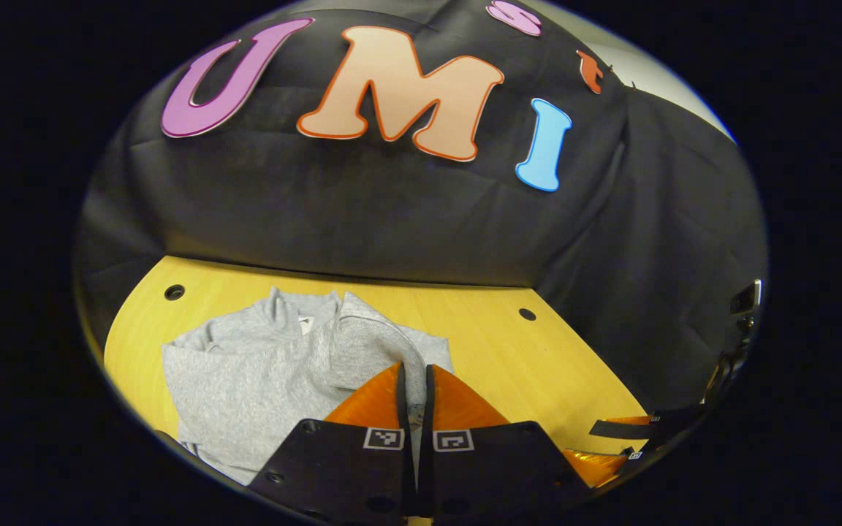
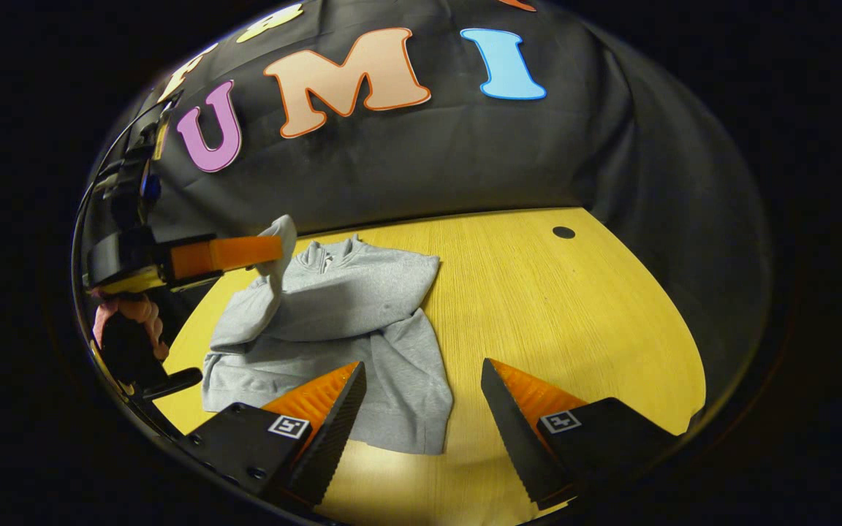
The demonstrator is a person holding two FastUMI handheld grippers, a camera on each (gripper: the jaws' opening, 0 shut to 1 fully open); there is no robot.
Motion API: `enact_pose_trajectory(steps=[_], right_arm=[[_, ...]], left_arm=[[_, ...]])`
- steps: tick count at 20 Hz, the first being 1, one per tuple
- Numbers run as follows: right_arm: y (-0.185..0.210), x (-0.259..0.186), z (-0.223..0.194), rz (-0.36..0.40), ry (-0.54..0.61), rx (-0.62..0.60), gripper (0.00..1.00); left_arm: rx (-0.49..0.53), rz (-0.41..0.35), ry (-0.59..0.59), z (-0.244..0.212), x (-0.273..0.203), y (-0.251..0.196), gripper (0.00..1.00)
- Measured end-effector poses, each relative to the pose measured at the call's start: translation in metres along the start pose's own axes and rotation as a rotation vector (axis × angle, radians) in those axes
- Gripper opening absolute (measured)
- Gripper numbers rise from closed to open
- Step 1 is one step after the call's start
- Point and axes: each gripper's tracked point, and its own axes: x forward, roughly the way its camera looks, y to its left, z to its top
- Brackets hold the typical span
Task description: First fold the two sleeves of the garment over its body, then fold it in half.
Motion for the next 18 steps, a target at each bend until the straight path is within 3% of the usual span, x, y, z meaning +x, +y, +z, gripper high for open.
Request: enact_pose_trajectory(steps=[4, 5, 6, 11, 12, 18], right_arm=[[-0.006, 0.008, -0.001, -0.001, 0.007, 0.001, 0.98], [-0.009, 0.010, -0.002, -0.001, 0.010, 0.006, 0.94], [-0.011, 0.011, -0.003, -0.001, 0.012, 0.013, 0.99], [-0.018, 0.018, -0.009, -0.011, 0.030, 0.032, 0.94], [-0.018, 0.018, -0.009, -0.011, 0.036, 0.034, 0.98], [-0.023, 0.023, -0.013, -0.016, 0.056, 0.033, 0.94]], left_arm=[[0.020, -0.023, 0.018, -0.004, 0.040, -0.020, 0.00], [0.015, -0.027, 0.027, -0.008, 0.049, -0.025, 0.00], [0.017, -0.028, 0.040, -0.012, 0.058, -0.029, 0.00], [0.044, -0.029, 0.077, -0.031, 0.096, -0.037, 0.00], [0.042, -0.029, 0.078, -0.034, 0.100, -0.038, 0.00], [0.037, 0.028, 0.071, -0.043, 0.132, -0.024, 0.02]])
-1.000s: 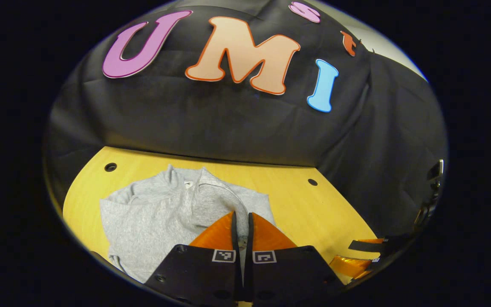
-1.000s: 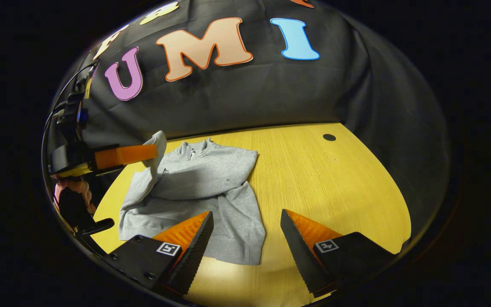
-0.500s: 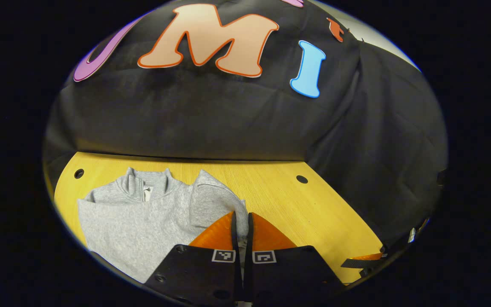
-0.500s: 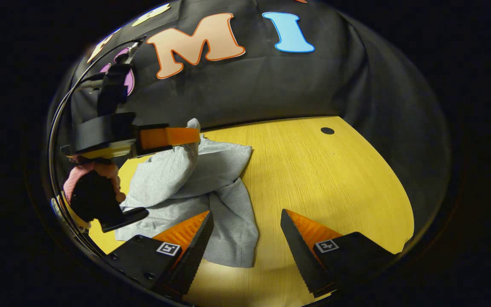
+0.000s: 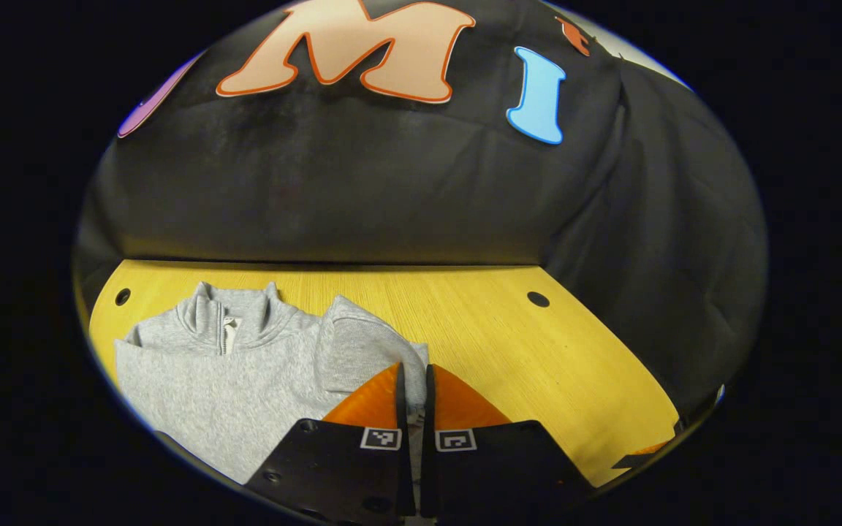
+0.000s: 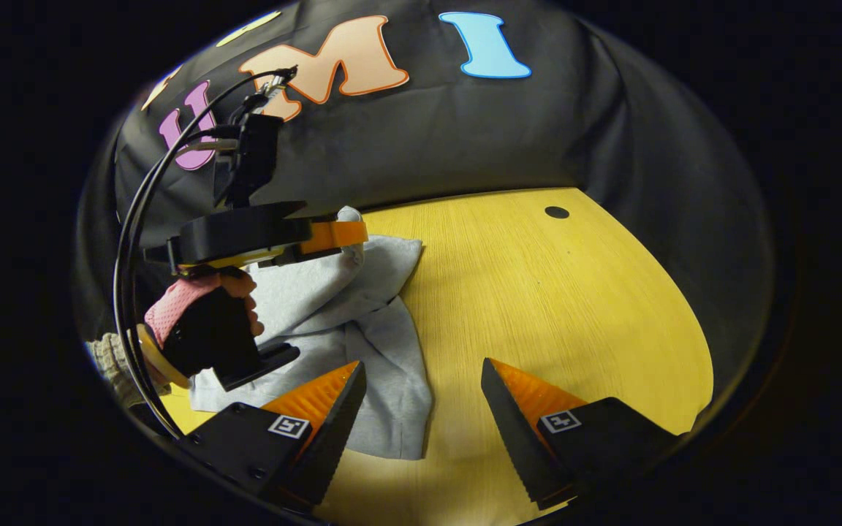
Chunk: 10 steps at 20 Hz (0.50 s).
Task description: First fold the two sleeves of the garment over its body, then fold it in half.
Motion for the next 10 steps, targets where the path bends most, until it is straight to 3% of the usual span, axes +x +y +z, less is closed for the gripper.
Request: enact_pose_trajectory(steps=[3, 4, 5, 7, 8, 10], right_arm=[[-0.002, 0.001, 0.002, 0.000, -0.001, 0.003, 0.95], [-0.003, 0.002, 0.003, -0.003, -0.002, 0.005, 0.98], [-0.005, 0.001, 0.001, -0.005, -0.001, 0.008, 0.95], [-0.004, 0.002, 0.001, -0.007, 0.000, 0.010, 0.98], [-0.003, 0.002, 0.001, -0.005, 0.001, 0.007, 0.94], [-0.001, 0.003, 0.000, -0.003, 0.001, -0.002, 0.98]], left_arm=[[-0.016, -0.031, 0.012, -0.004, 0.009, -0.006, 0.09], [-0.018, -0.048, 0.009, -0.002, 0.008, -0.008, 0.20], [-0.026, -0.078, -0.001, 0.002, 0.002, -0.013, 0.28], [-0.022, -0.055, -0.037, 0.015, -0.007, -0.005, 0.74], [-0.013, -0.048, -0.050, 0.020, -0.014, 0.002, 0.97], [-0.010, -0.021, -0.088, 0.037, -0.038, 0.016, 0.95]])
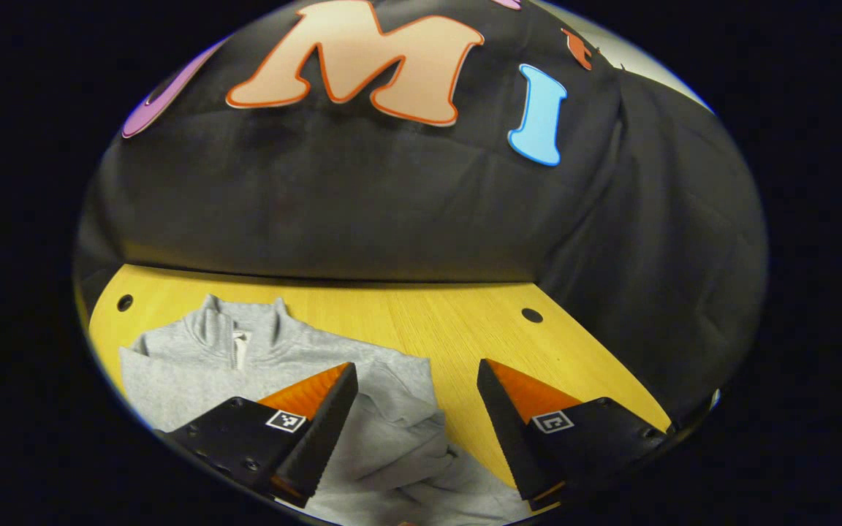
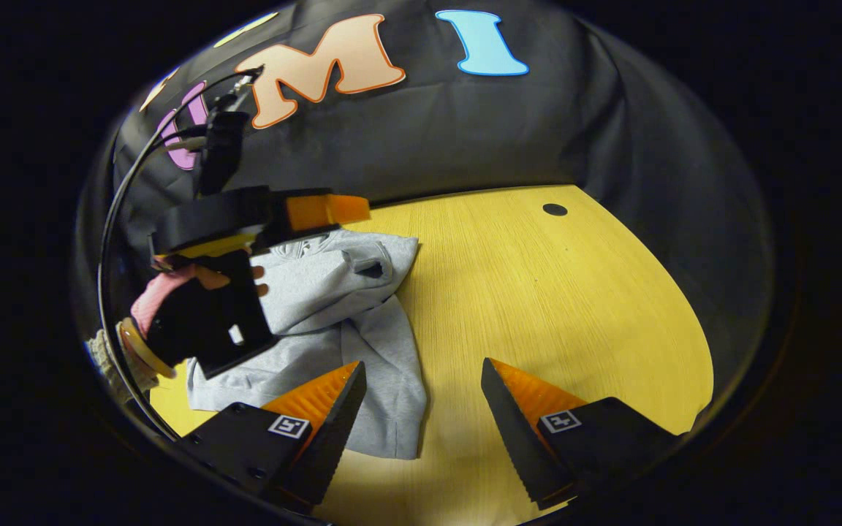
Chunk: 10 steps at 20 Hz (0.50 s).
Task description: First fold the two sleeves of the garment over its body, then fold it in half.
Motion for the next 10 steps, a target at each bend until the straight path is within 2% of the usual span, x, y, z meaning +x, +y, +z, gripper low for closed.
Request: enact_pose_trajectory(steps=[3, 4, 5, 9, 10], right_arm=[[0.006, 0.000, -0.004, 0.009, 0.003, -0.015, 0.98], [0.008, 0.001, -0.005, 0.009, 0.004, -0.021, 0.95], [0.010, 0.002, -0.008, 0.011, 0.009, -0.027, 0.98], [0.023, 0.003, -0.022, 0.026, 0.030, -0.061, 0.98], [0.027, 0.004, -0.027, 0.032, 0.038, -0.070, 0.95]], left_arm=[[-0.001, 0.049, -0.059, 0.022, -0.042, 0.037, 0.95], [0.003, 0.073, -0.071, 0.025, -0.058, 0.051, 0.95], [0.010, 0.101, -0.076, 0.024, -0.077, 0.069, 0.95], [0.049, 0.240, -0.057, 0.000, -0.152, 0.144, 0.95], [0.057, 0.275, -0.041, -0.014, -0.170, 0.160, 0.95]])
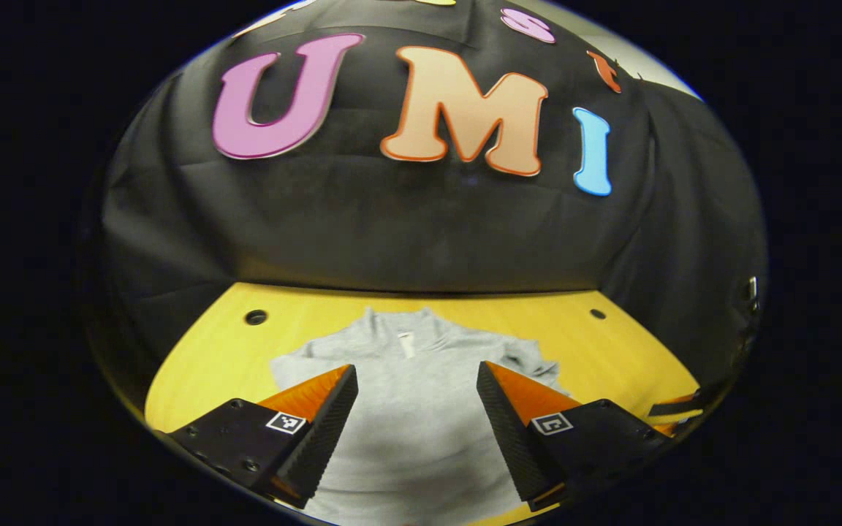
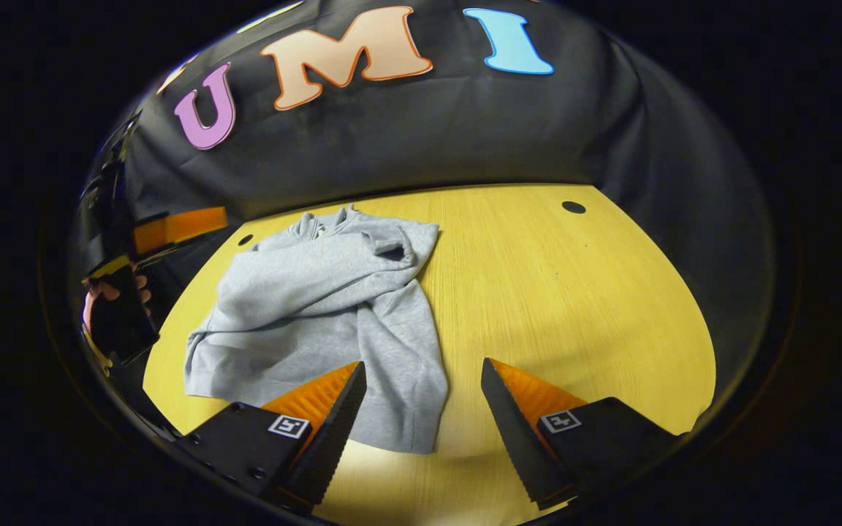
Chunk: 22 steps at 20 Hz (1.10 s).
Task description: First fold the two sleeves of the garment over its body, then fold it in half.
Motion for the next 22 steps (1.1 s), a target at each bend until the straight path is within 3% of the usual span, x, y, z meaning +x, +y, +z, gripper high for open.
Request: enact_pose_trajectory(steps=[5, 7, 9, 10, 13, 20, 21, 22], right_arm=[[0.012, 0.003, -0.035, 0.016, 0.060, -0.028, 0.98], [0.015, 0.004, -0.045, 0.016, 0.074, -0.029, 0.95], [0.014, 0.007, -0.053, 0.005, 0.084, -0.043, 0.98], [0.014, 0.009, -0.056, 0.001, 0.090, -0.050, 0.95], [0.016, 0.013, -0.066, -0.002, 0.105, -0.062, 0.98], [0.018, 0.023, -0.080, -0.011, 0.135, -0.080, 0.98], [0.018, 0.024, -0.078, -0.010, 0.124, -0.087, 0.90], [0.019, 0.024, -0.080, -0.010, 0.130, -0.092, 0.90]], left_arm=[[-0.029, 0.100, 0.135, -0.082, -0.068, 0.059, 0.95], [-0.048, 0.124, 0.170, -0.107, -0.091, 0.070, 0.95], [-0.087, 0.138, 0.203, -0.129, -0.106, 0.075, 0.96], [-0.101, 0.149, 0.218, -0.139, -0.111, 0.077, 0.96], [-0.134, 0.165, 0.251, -0.162, -0.117, 0.078, 0.96], [-0.121, 0.168, 0.325, -0.210, -0.122, 0.065, 0.95], [-0.128, 0.168, 0.337, -0.214, -0.121, 0.063, 0.95], [-0.128, 0.175, 0.342, -0.217, -0.121, 0.063, 0.95]])
